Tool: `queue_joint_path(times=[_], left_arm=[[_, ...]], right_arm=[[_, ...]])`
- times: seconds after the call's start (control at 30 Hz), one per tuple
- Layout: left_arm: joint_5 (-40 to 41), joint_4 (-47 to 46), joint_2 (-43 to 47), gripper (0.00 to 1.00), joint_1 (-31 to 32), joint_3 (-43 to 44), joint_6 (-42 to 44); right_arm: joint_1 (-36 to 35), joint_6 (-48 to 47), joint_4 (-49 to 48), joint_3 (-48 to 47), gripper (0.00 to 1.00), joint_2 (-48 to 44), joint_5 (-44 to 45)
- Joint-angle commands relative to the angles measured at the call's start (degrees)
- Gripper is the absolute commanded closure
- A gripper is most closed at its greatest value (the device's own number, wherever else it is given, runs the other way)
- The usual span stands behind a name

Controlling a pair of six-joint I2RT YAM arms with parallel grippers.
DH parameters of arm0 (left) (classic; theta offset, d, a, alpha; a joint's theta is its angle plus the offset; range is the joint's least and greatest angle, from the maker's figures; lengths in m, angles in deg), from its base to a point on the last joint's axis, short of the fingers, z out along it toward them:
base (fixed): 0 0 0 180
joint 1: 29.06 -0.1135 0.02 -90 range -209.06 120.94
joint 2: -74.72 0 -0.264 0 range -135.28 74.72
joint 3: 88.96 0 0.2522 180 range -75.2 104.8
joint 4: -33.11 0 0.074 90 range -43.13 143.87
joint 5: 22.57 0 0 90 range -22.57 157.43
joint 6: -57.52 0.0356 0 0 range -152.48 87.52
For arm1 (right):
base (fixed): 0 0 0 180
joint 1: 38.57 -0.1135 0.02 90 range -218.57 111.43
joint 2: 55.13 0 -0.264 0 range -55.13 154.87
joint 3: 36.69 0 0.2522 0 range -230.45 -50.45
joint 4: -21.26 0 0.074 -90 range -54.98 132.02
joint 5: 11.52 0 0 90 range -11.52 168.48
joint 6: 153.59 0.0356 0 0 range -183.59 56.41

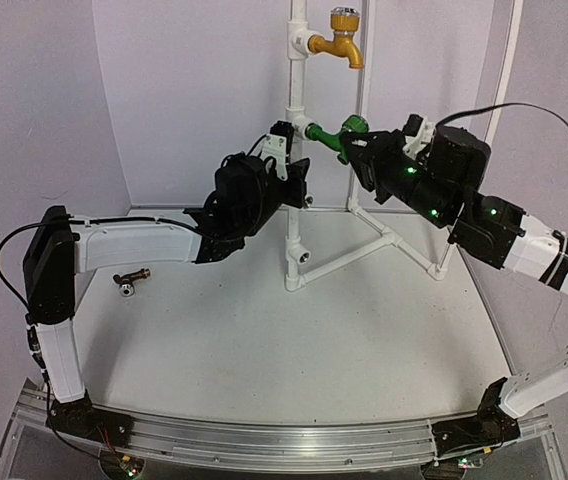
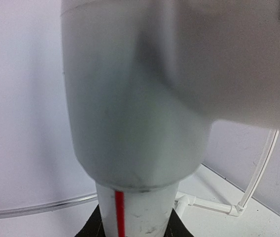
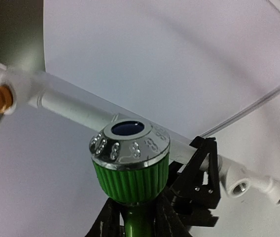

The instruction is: Install the water faucets

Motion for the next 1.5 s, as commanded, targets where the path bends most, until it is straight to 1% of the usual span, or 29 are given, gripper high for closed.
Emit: queue_joint_path(times=[0.0, 0.03, 0.07, 0.17, 0.27, 0.37, 0.43, 0.5, 0.53, 0.6, 0.63, 0.7, 0.77, 0.87, 0.9, 1.0, 1.1, 1.37, 1.47], left_arm=[[-3.2, 10.9, -2.6, 1.00, 1.3, -0.2, -2.3], [-3.2, 11.1, -2.7, 1.00, 1.3, 0.1, -2.3], [-3.2, 11.3, -2.8, 1.00, 1.3, 0.3, -2.4], [-2.9, 11.6, -2.9, 1.00, 1.3, 0.6, -2.5], [-2.6, 11.8, -2.9, 1.00, 1.3, 0.7, -2.4], [-2.5, 12.1, -2.8, 1.00, 1.3, 0.7, -2.1], [-2.3, 12.4, -2.8, 1.00, 1.3, 0.7, -1.9], [-2.3, 12.6, -2.7, 1.00, 1.3, 0.7, -1.8], [-2.3, 12.6, -2.6, 1.00, 1.3, 0.5, -1.9], [-2.5, 12.7, -2.5, 1.00, 1.3, 0.2, -2.0], [-2.6, 12.7, -2.5, 1.00, 1.3, 0.1, -2.0], [-2.6, 12.8, -2.5, 1.00, 1.3, -0.1, -2.1], [-2.6, 12.9, -2.5, 1.00, 1.3, 0.0, -2.1], [-2.9, 13.1, -2.6, 1.00, 1.3, 0.2, -1.9], [-2.9, 13.1, -2.6, 1.00, 1.3, 0.3, -1.8], [-2.8, 13.3, -2.6, 1.00, 1.3, 0.4, -1.6], [-3.1, 13.5, -2.7, 1.00, 1.3, 0.5, -1.8], [-3.3, 13.8, -2.7, 1.00, 1.3, 0.4, -1.8], [-3.4, 13.9, -2.6, 1.00, 1.3, 0.3, -2.0]], right_arm=[[-0.1, 29.9, -10.9, 3.4, 0.96, -3.9, 3.8], [-0.1, 31.1, -11.1, 3.2, 0.94, -4.2, 4.1], [-0.1, 30.8, -11.2, 2.9, 0.89, -4.3, 4.3], [-0.1, 27.3, -11.3, 3.4, 0.67, -5.5, 4.7], [-0.1, 19.2, -11.3, 6.1, 0.40, -7.8, 5.0], [-0.1, 6.1, -11.6, 10.0, 0.25, -11.5, 5.2], [-0.1, -6.4, -12.5, 13.0, 0.16, -14.3, 5.7], [-0.1, -20.1, -14.0, 15.0, 0.10, -16.3, 5.0], [-0.1, -30.3, -14.5, 15.4, 0.09, -16.8, 3.8], [-0.1, -49.1, -13.9, 14.7, 0.09, -16.8, -2.5], [-0.1, -60.5, -11.5, 13.8, 0.09, -16.6, -5.8], [-0.1, -80.2, -3.7, 11.1, 0.09, -15.4, -12.2], [-0.1, -100.0, 4.4, 8.9, 0.08, -13.9, -14.9], [-0.1, -123.2, 9.1, 9.9, 0.03, -13.1, -16.0], [-0.1, -128.6, 9.1, 10.4, 0.02, -12.9, -16.0], [-0.1, -137.0, 8.1, 8.2, 0.02, -10.4, -12.2], [-0.1, -142.4, 3.9, 7.5, 0.02, -8.7, -9.8], [-0.1, -144.9, -3.4, 4.5, 0.03, -4.0, -7.9], [-0.1, -144.4, -4.5, 2.5, 0.04, -2.5, -7.0]])
